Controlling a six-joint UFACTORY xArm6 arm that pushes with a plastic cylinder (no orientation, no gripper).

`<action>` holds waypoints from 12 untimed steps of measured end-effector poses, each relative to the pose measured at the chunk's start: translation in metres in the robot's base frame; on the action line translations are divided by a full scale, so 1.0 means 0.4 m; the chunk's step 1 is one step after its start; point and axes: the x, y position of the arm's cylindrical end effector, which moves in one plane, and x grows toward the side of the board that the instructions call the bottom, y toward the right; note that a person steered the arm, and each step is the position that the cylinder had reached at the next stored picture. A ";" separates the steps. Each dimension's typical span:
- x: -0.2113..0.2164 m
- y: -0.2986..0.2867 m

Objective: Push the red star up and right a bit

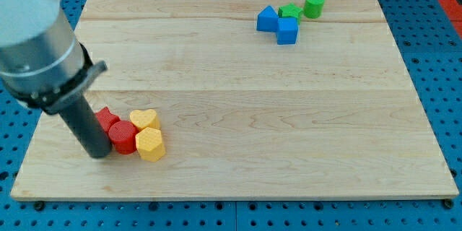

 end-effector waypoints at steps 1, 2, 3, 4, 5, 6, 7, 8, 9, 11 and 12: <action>-0.063 -0.105; -0.082 -0.093; 0.038 -0.120; 0.031 -0.033; -0.040 -0.042; -0.109 -0.043; -0.111 -0.035; -0.111 -0.016; -0.111 -0.004; -0.124 0.038; -0.157 0.084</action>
